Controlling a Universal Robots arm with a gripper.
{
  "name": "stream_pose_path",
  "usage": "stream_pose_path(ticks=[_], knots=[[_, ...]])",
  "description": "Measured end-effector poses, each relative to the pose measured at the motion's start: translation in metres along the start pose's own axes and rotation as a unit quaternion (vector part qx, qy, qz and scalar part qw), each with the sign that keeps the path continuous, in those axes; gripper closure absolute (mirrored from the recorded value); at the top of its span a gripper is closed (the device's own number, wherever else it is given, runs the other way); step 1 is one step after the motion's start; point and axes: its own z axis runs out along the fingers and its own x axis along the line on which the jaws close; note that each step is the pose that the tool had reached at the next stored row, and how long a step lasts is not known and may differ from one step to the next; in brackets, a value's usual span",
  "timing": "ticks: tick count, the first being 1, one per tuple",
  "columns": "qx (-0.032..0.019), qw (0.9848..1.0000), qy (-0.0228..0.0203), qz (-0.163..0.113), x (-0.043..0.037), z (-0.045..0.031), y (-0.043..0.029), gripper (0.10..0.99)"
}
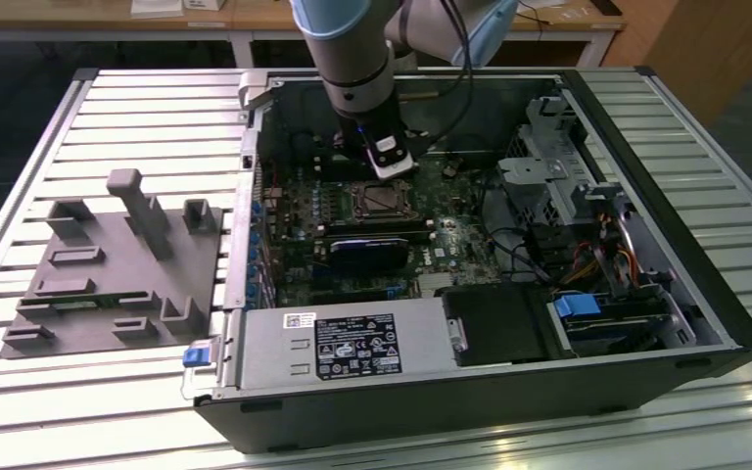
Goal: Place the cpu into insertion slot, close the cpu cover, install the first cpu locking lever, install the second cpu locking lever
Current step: 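Install the first cpu locking lever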
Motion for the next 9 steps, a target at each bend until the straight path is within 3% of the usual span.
stream_pose_path(ticks=[9], knots=[[0.0011, 1.0, -0.0002, 0.0, -0.0005, 0.0009, -0.0008, 0.98]])
